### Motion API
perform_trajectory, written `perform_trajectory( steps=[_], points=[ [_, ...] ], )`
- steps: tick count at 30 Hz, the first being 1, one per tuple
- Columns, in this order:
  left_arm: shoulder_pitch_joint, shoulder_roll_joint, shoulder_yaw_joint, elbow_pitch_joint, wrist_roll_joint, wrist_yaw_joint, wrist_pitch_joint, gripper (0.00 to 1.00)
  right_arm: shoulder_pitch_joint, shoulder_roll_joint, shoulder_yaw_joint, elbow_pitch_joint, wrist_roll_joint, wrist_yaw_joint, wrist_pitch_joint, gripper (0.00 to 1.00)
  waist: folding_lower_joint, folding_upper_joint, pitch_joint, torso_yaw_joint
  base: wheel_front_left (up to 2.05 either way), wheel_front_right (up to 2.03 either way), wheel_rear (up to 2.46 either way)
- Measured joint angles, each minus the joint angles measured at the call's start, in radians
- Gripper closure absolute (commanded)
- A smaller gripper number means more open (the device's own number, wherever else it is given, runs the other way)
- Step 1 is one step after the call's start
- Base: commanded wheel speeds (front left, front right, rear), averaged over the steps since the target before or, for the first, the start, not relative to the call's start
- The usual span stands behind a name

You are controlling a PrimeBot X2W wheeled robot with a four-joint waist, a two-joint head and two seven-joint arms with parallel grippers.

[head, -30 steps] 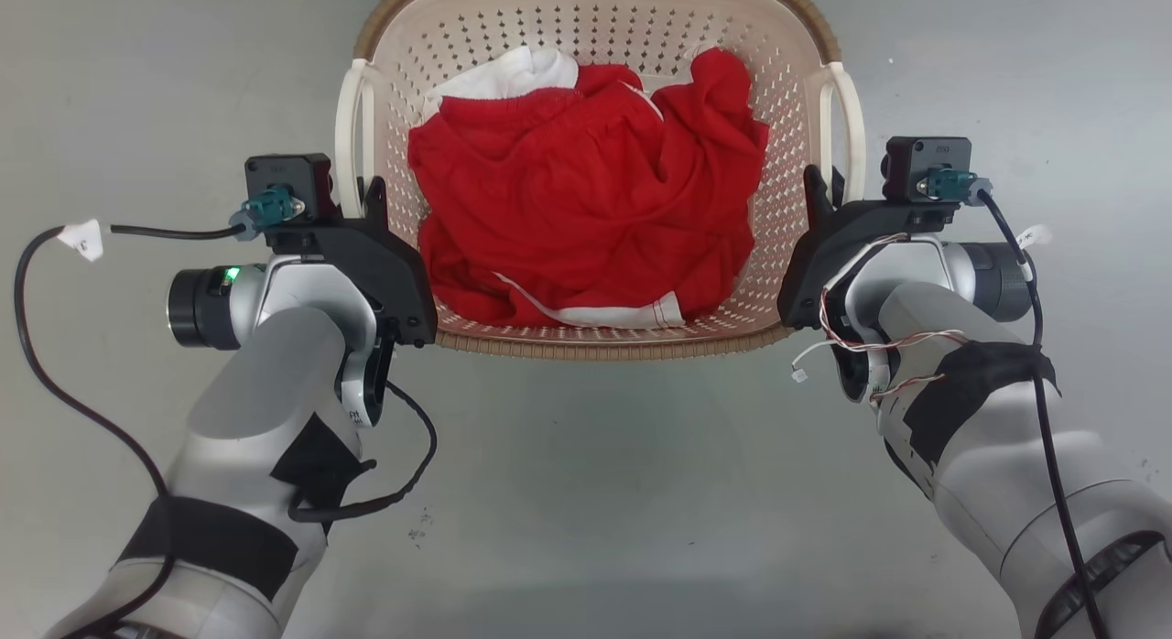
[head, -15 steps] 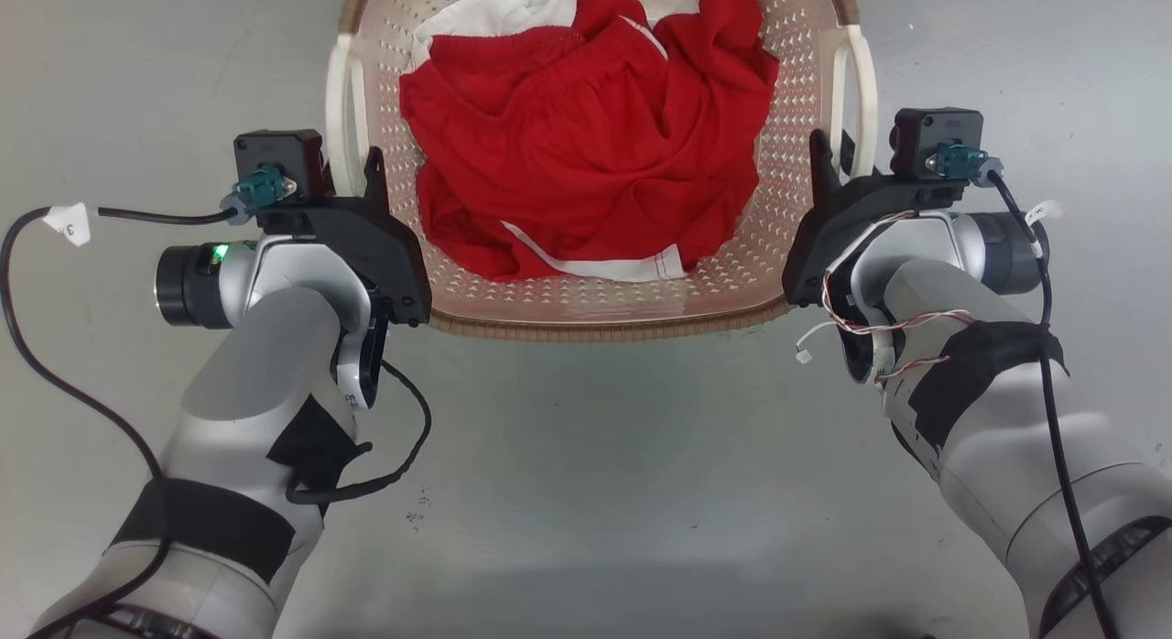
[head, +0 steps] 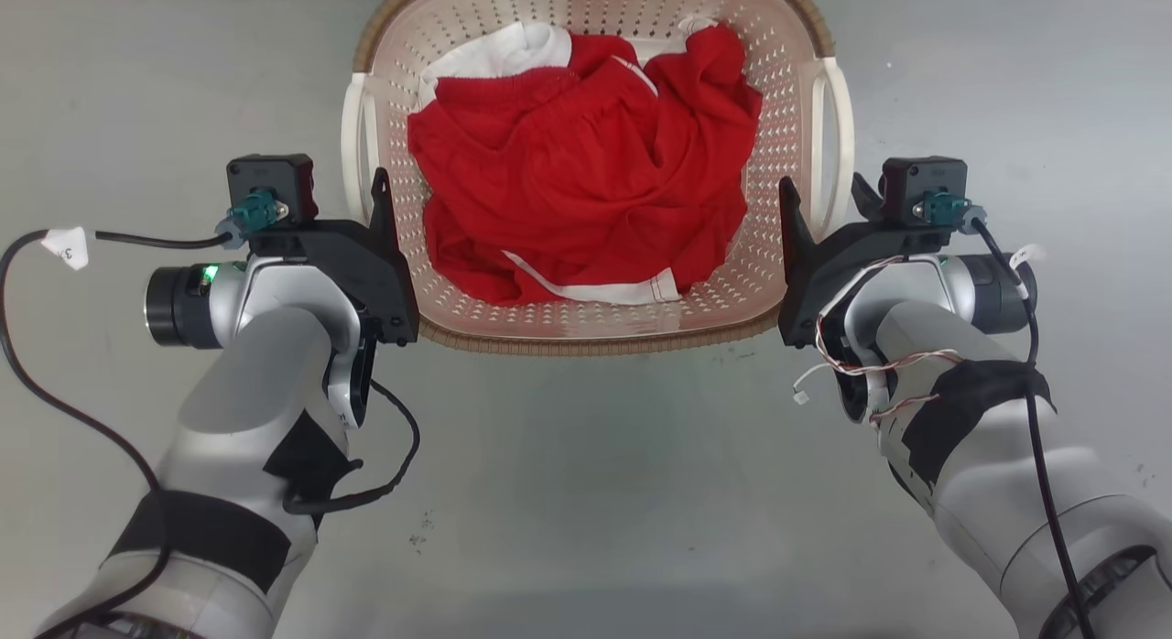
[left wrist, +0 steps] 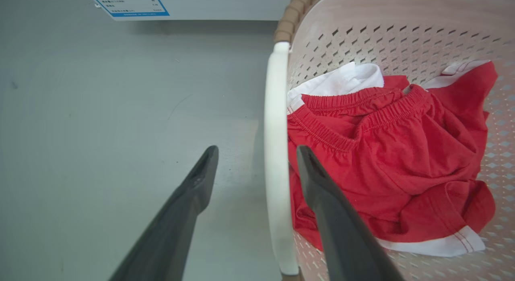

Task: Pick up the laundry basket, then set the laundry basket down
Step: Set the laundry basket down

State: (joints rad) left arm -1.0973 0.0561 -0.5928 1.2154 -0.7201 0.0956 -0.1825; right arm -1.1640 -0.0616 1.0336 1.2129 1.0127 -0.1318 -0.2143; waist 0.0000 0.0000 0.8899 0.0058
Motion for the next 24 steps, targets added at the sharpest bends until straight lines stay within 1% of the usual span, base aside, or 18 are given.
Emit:
perform_trajectory(
  steps=[7,17,24],
  points=[
    [0.035,-0.001,0.016,0.003,-0.009,-0.017,-0.033,0.0,0.023,0.0,0.006,-0.003,0.0,0.0,-0.016,0.0,0.0,0.0,-0.053,-0.002,0.0,0.0,0.0],
    [0.091,-0.002,0.018,-0.008,-0.008,-0.045,-0.065,0.0,0.067,0.0,0.007,-0.034,0.0,0.0,-0.034,0.0,-0.0001,0.0,-0.165,-0.005,0.0,0.0,0.0],
    [0.149,0.015,0.002,-0.029,0.021,-0.08,-0.067,0.0,0.125,0.0,0.004,-0.068,0.0,0.006,-0.035,0.0,-0.0001,-0.0001,-0.254,-0.008,0.0,0.0,0.0]
  ],
)
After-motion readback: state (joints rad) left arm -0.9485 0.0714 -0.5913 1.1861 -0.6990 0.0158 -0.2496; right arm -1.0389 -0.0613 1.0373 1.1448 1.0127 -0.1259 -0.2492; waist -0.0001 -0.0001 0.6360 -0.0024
